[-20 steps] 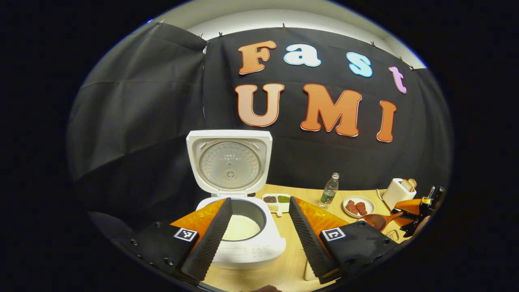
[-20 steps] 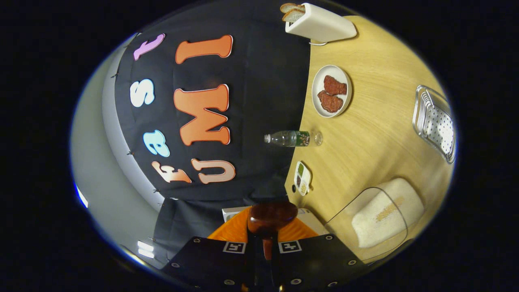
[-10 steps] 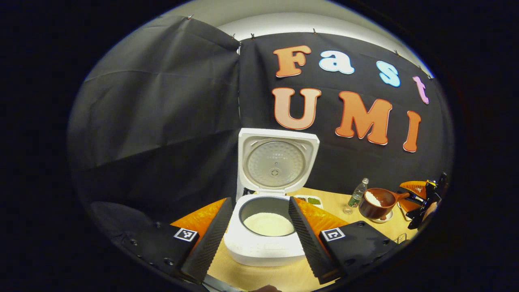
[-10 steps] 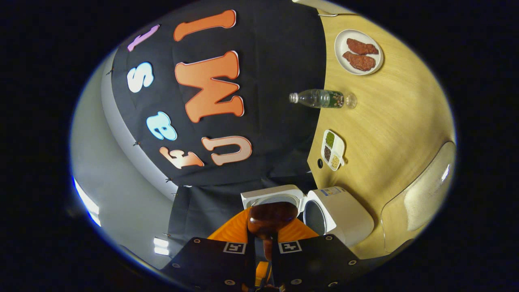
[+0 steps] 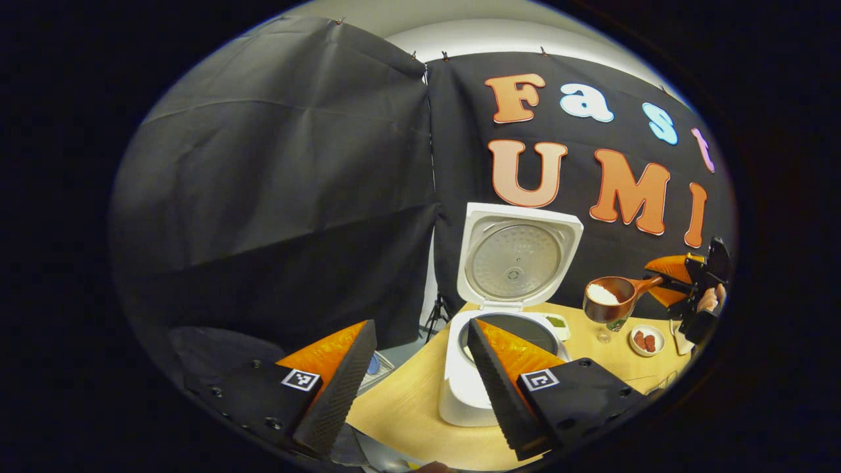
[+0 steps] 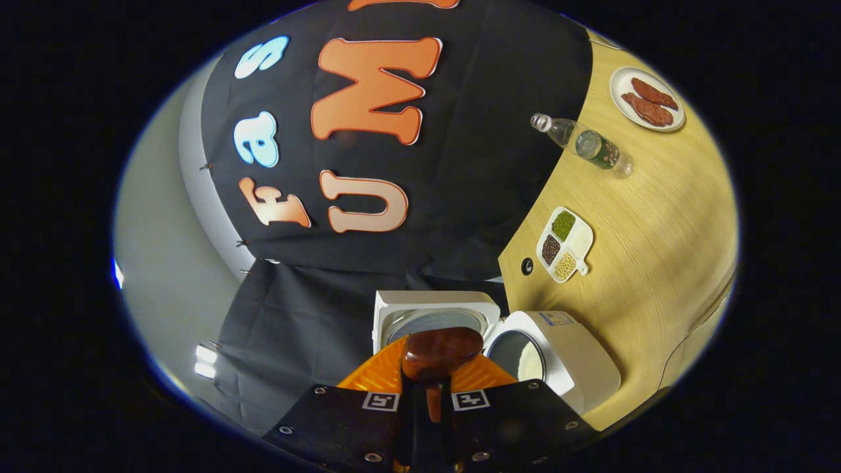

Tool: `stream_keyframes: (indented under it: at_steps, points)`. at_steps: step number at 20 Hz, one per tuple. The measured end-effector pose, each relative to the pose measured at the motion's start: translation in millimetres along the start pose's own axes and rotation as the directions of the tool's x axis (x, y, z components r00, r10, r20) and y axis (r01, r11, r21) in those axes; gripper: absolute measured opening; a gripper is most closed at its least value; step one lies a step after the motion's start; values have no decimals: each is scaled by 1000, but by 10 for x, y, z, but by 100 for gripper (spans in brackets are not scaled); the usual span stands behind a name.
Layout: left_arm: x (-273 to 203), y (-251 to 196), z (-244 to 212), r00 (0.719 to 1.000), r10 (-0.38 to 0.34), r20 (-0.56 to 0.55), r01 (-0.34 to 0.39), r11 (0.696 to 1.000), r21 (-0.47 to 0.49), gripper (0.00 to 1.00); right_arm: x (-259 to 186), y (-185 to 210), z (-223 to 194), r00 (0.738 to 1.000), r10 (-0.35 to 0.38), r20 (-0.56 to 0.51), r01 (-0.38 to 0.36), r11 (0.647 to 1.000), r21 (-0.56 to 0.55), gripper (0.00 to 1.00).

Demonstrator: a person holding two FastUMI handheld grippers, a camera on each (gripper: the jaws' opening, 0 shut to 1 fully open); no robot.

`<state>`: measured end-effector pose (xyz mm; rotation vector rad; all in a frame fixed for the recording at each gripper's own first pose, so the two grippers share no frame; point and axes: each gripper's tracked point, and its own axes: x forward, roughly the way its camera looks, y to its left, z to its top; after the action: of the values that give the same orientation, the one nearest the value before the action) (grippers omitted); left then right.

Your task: Close the left gripper, press the button to open the rice cooker; take a wooden spoon from the chopstick holder with the right hand, scoop a spoonful of rice and pour it into the rice cooker, then put the wooden spoon back into the chopstick holder.

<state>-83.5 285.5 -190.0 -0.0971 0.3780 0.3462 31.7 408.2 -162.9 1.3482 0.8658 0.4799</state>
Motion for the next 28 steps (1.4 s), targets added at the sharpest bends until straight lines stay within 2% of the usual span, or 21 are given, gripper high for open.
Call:
stream_keyframes:
  at_steps: [3,7,11,14,16,20,28]
  points:
    - [64,206,-127,999,14,-30,-14,1000,-11,95,262,12,-135,997,-73,12,74,986,-148,15]
    - [95,399,-219,999,29,-35,-28,1000,5,95,529,52,-305,990,-139,29,140,926,-350,15]
    - [193,747,-222,996,82,-33,-81,997,12,95,725,140,-409,984,-169,58,174,837,-519,15]
    - [224,943,-299,991,119,-60,-119,993,-8,96,811,152,-425,978,-190,86,201,745,-636,15]
    - [205,1013,-313,989,130,-64,-131,991,-14,95,838,196,-469,979,-183,92,196,703,-684,15]
    - [200,1041,-329,989,131,-67,-131,991,1,95,905,257,-569,982,-171,82,177,672,-719,15]
    - [238,1016,-330,990,121,-68,-121,993,-5,95,959,469,-762,988,-128,88,144,536,-832,15]
